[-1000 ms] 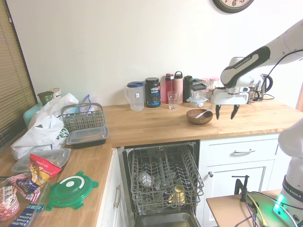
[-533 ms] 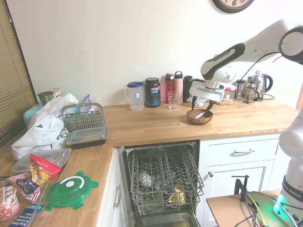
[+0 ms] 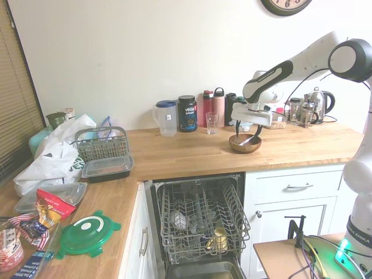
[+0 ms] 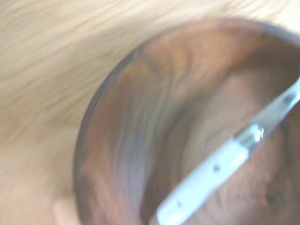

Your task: Put the fork in the dishwasher

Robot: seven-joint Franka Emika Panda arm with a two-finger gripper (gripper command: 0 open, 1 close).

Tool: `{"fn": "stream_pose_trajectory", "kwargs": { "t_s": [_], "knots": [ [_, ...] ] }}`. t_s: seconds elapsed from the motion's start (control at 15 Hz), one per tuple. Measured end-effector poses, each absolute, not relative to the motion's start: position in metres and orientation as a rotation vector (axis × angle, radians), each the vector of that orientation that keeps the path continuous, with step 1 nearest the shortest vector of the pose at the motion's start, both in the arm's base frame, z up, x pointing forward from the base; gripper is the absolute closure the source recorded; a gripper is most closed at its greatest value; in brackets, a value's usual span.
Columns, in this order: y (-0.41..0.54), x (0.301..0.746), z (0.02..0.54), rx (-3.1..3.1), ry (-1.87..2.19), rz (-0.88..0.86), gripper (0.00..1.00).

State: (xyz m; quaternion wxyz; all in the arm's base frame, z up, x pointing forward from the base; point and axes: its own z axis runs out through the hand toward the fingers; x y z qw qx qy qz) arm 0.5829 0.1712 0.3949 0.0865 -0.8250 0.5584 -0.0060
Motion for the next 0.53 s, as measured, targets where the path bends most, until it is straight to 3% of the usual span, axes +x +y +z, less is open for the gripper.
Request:
{"fn": "stream_pose_trajectory", "kwargs": {
  "t_s": [0.07,0.13,0.53],
  "knots": [
    [0.174,0.592,0.390,-2.449,1.704,-0.019,0.00],
    [0.177,0.601,0.386,-2.434,1.746,-0.026,1.00],
    [0.168,0.627,0.369,-2.351,1.903,-0.043,1.00]
  ]
}}
